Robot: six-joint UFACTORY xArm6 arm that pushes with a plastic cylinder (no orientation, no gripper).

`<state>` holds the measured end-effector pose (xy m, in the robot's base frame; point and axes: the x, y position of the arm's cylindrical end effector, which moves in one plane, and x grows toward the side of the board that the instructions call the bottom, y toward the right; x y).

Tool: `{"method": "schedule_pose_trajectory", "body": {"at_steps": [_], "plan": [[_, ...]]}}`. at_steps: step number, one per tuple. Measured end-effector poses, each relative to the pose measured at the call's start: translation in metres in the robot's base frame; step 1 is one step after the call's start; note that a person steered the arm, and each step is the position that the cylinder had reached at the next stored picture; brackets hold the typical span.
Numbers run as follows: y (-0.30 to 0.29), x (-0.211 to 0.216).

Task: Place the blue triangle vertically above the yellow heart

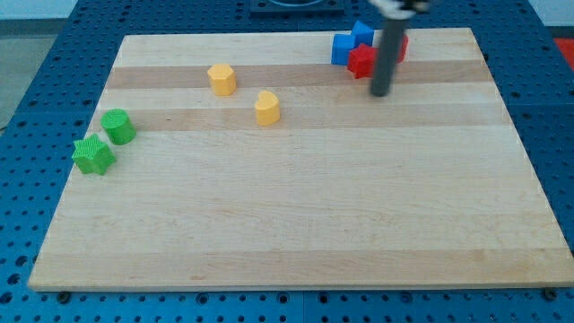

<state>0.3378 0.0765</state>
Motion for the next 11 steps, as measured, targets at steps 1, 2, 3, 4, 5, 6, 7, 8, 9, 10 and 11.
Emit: {"method": "schedule_pose_trajectory", "body": {"at_steps": [1,2,3,4,5,6,7,8,9,10,11], "plan": [[-0.027,-0.013],[-0.022,-0.027],[0.020,-0.028],[0.076,-0.028],[0.134,-0.028],[0.215,-0.071],[0.224,-0.145],[0.224,-0.147],[0.214,-0.147],[0.156,-0.146],[0.019,-0.146]]}}
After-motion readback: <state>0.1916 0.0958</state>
